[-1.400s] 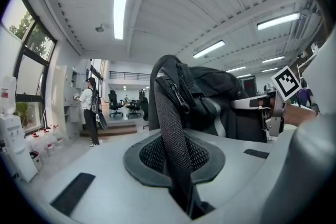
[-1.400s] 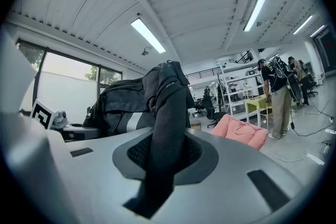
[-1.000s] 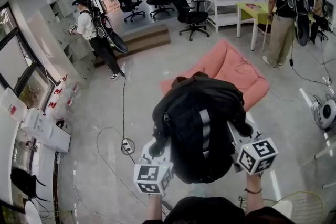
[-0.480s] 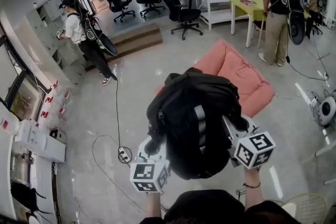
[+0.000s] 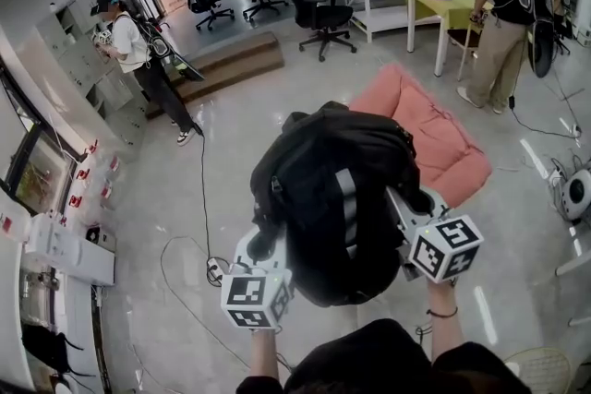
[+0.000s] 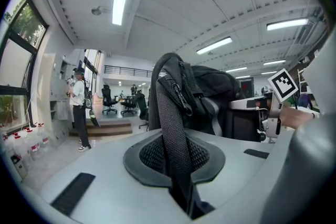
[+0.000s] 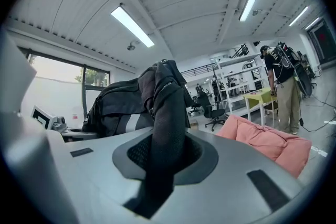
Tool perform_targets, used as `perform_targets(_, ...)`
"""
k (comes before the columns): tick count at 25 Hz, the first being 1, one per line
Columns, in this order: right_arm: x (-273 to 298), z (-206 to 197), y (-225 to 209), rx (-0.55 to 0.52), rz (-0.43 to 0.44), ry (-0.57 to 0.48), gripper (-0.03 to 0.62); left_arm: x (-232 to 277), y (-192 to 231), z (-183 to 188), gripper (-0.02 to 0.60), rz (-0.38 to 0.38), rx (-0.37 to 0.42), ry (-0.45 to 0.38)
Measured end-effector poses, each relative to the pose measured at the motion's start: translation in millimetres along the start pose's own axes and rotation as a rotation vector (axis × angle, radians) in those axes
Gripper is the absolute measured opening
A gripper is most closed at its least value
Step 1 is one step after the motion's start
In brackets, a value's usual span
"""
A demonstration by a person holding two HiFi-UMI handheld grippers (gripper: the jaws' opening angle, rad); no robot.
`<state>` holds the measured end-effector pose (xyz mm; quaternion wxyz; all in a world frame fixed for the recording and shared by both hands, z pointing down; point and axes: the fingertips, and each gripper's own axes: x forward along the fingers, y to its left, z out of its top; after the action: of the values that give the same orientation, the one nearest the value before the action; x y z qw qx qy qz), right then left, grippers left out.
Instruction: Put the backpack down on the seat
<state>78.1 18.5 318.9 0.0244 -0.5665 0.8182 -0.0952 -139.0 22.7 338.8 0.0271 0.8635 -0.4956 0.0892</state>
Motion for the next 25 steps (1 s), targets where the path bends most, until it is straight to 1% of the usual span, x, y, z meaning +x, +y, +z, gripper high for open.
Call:
perform_targets(6, 48.0, 4.4, -27.6, 0.012, 0.029, 0.024, 0.063, 46.8, 17.2, 3.4, 0.043, 0.022, -0.01, 0.019)
perform_targets(11, 94.0, 13.9, -56.5, 0.009, 0.066, 0.039, 0.062, 92.7, 29.6, 9.9, 0.043, 0.066, -0.046, 0.025)
perform_targets(15, 127.7, 15.7, -76.9, 0.03, 0.098, 0.054, 0.063, 125.3, 40.1, 10.7, 0.043, 0.1, -0.064, 0.042)
perform_targets(21, 175.6, 5.4, -105.2, 0.064, 0.136, 0.095, 0.061, 170.9, 56.0, 3.0, 0.043, 0.149, -0.098, 0.087)
perform_targets(25, 203.9, -12.4, -124.0, 0.077, 0.154, 0.135, 0.063, 199.4, 63.7, -14.1, 0.043, 0.173, -0.123, 0.124)
